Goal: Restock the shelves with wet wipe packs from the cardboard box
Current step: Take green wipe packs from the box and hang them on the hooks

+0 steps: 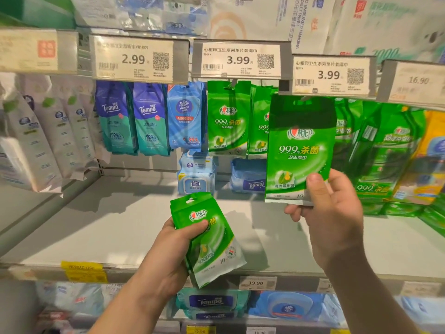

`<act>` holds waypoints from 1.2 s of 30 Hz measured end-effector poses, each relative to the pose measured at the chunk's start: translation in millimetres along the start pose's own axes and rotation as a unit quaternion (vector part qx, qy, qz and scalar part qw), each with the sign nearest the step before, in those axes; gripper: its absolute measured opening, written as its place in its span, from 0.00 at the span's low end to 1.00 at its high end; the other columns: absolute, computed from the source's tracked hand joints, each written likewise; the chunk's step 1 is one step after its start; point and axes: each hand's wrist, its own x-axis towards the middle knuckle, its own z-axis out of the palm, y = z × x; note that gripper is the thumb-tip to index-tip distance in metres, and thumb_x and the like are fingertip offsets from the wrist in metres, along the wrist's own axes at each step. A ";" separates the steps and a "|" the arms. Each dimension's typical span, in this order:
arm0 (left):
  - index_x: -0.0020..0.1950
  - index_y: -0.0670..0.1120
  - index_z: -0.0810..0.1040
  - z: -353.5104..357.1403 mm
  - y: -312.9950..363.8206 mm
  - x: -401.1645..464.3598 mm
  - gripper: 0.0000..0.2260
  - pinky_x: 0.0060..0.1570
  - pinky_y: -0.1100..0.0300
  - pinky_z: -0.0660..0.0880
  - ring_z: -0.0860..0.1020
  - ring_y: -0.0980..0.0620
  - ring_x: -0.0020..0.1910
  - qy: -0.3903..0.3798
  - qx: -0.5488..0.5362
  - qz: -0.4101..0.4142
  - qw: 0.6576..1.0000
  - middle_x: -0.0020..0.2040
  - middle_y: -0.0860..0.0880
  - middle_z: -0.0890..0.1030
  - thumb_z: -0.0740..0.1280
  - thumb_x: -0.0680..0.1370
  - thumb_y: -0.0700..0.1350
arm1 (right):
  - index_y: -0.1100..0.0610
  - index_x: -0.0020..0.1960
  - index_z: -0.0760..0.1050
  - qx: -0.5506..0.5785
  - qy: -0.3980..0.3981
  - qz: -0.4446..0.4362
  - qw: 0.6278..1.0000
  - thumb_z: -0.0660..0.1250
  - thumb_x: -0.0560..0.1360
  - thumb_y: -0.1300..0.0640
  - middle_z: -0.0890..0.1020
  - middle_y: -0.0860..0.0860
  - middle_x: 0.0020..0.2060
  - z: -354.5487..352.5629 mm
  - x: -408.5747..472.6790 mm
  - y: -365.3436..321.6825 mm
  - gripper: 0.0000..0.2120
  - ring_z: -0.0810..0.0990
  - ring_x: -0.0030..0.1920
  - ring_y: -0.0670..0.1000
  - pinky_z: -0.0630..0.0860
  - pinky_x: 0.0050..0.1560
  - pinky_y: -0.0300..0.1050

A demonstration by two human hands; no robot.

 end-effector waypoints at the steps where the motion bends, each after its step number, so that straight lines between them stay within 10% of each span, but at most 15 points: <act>1: 0.66 0.44 0.76 -0.6 0.1 0.2 0.18 0.45 0.49 0.82 0.87 0.40 0.49 0.000 -0.001 0.000 1.000 0.53 0.40 0.87 0.71 0.77 0.34 | 0.63 0.61 0.71 0.010 -0.014 0.021 1.000 0.67 0.82 0.56 0.81 0.62 0.44 -1.1 0.6 3.7 0.13 0.79 0.30 0.54 0.75 0.30 0.44; 5: 0.65 0.44 0.76 -2.3 1.0 -0.1 0.17 0.49 0.47 0.82 0.86 0.38 0.50 0.007 -0.002 -0.001 1.000 0.53 0.40 0.87 0.70 0.77 0.33 | 0.58 0.43 0.69 0.002 -0.057 0.047 0.997 0.63 0.84 0.58 0.76 0.53 0.31 0.2 0.6 14.5 0.11 0.79 0.31 0.54 0.75 0.32 0.46; 25: 0.65 0.46 0.76 -10.6 6.9 -8.9 0.17 0.43 0.50 0.81 0.87 0.41 0.43 0.014 -0.021 0.001 1.000 0.51 0.40 0.87 0.65 0.78 0.33 | 0.58 0.51 0.72 0.013 0.002 0.074 0.997 0.60 0.86 0.55 0.82 0.51 0.27 38.1 49.7 15.7 0.08 0.84 0.32 0.52 0.81 0.32 0.41; 36: 0.65 0.44 0.76 -11.7 11.0 -10.3 0.15 0.50 0.46 0.81 0.87 0.40 0.48 -0.005 -0.007 0.012 1.000 0.53 0.40 0.87 0.69 0.79 0.35 | 0.60 0.51 0.72 0.067 0.029 0.171 0.983 0.61 0.85 0.58 0.81 0.58 0.42 27.6 45.4 30.7 0.07 0.85 0.34 0.51 0.82 0.38 0.44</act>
